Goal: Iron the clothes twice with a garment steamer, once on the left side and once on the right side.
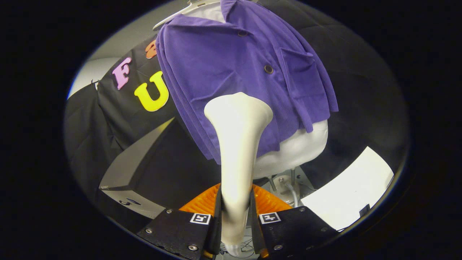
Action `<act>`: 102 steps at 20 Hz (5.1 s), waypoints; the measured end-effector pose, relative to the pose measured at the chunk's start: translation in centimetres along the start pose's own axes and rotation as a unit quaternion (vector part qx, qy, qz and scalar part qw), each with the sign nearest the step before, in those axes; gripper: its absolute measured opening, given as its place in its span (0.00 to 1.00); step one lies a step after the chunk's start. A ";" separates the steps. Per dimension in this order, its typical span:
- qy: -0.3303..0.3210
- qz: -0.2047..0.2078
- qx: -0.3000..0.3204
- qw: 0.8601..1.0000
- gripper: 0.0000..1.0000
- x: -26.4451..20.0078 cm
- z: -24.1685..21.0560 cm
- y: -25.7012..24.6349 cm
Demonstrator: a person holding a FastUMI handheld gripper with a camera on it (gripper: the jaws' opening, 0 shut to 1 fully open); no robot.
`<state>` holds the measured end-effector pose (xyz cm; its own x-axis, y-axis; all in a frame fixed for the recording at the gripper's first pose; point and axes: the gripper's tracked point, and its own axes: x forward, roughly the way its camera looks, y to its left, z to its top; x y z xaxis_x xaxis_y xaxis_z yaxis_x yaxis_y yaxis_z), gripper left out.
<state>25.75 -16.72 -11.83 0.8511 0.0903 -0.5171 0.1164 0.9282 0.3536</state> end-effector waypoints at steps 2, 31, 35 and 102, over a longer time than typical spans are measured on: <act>-0.031 0.004 -0.006 1.000 0.34 -2.5 3.1 0.3; -0.290 -0.027 0.016 0.957 0.34 -4.4 32.4 -1.0; -0.269 -0.036 0.017 0.962 0.34 -3.1 30.4 -2.3; -0.031 0.114 -0.042 0.992 0.35 -22.0 -8.1 12.8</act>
<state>4.36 -3.91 -2.19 0.8806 0.2819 -0.3809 -0.1243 0.9131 0.3884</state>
